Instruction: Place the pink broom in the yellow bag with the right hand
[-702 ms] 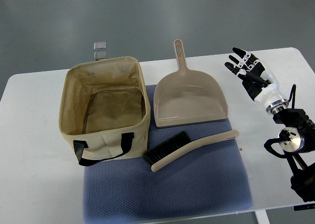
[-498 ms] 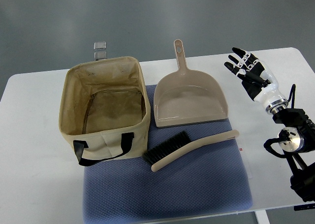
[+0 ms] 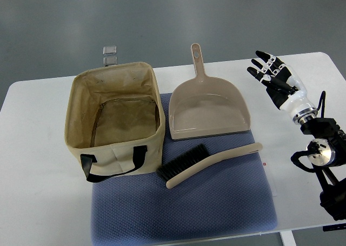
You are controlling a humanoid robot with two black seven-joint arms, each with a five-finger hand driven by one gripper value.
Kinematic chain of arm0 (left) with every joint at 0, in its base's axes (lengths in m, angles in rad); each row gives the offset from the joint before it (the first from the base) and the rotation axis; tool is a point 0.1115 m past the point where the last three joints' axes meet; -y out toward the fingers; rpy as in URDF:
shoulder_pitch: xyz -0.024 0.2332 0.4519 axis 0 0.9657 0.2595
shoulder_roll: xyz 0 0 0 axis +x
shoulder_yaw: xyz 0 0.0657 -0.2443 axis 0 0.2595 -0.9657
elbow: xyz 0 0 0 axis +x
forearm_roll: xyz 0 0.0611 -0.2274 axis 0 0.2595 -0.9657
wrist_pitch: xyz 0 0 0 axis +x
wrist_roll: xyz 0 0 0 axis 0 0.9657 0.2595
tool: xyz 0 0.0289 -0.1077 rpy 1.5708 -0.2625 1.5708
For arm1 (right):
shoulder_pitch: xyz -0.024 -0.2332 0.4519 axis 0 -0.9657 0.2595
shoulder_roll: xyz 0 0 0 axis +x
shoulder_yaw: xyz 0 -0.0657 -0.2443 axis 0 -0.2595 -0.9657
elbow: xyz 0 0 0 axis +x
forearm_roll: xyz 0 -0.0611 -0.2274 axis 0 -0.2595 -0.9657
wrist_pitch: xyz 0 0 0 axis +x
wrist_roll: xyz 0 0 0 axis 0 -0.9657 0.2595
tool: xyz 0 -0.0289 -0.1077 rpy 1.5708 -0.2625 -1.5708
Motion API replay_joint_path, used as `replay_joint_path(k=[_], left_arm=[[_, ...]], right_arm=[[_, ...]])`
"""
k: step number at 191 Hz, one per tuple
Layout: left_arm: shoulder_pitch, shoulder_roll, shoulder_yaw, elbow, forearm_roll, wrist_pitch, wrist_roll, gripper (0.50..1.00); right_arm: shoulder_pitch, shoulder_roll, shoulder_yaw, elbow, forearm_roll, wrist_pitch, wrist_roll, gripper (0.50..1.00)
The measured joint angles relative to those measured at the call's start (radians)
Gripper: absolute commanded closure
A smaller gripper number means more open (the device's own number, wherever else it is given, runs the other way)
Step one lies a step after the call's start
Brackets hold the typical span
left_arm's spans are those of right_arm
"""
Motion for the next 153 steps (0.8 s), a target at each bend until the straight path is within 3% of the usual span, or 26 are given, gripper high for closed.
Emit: replay_joint_path(k=[34, 153], left_arm=[[0.000, 0.000, 0.000, 0.000, 0.001, 0.000, 0.000, 0.500], [0.000, 0.000, 0.000, 0.000, 0.000, 0.000, 0.000, 0.500]], right_arm=[[0.005, 0.000, 0.008, 0.000, 0.000, 0.031, -0.001, 0.572], [0.029, -0.026, 0.023, 0.000, -0.020, 0.029, -0.004, 0.574]])
